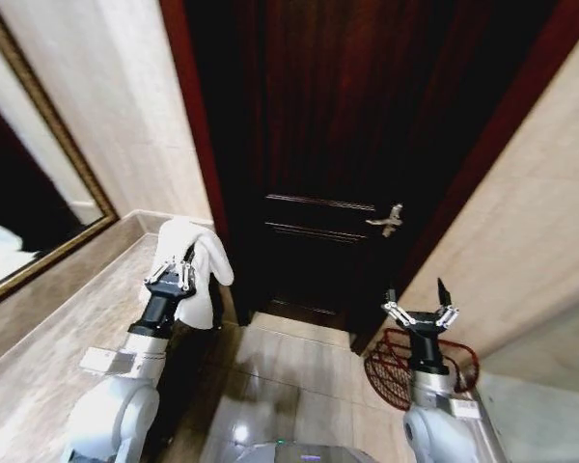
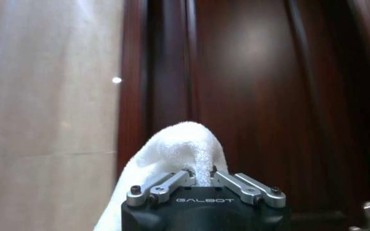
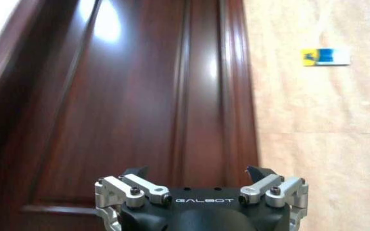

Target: Discard the used towel into the hamper.

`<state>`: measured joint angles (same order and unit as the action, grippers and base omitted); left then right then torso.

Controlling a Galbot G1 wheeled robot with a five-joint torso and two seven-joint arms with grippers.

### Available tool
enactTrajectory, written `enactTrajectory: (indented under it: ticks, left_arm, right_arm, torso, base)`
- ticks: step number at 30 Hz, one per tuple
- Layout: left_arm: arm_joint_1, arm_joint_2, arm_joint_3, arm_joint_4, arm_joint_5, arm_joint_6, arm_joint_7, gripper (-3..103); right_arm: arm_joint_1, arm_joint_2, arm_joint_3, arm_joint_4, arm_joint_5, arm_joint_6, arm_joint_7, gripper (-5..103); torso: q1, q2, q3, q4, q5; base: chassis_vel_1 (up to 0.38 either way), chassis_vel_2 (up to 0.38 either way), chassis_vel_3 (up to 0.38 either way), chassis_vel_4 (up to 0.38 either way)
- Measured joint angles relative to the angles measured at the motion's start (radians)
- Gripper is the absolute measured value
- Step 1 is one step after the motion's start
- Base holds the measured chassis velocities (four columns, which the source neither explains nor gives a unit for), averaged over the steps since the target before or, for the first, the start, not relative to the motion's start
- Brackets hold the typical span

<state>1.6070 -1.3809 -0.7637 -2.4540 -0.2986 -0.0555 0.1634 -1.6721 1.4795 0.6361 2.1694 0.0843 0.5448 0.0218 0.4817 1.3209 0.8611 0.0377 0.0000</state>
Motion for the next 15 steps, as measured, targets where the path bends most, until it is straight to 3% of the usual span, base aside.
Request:
enactTrajectory:
  ticks: [15]
  left_arm:
    - [-0.060,0.008,0.016,0.050,0.003,-0.010,0.003,3]
  right_arm:
    - [-0.004,0.022,-0.017,-0.004,-0.027,0.001,-0.005,100]
  torso:
    - [0.000,0.000,0.000,-0.0001,-0.0001]
  base:
    - [-0.107,-0.116,-0.105,-0.106]
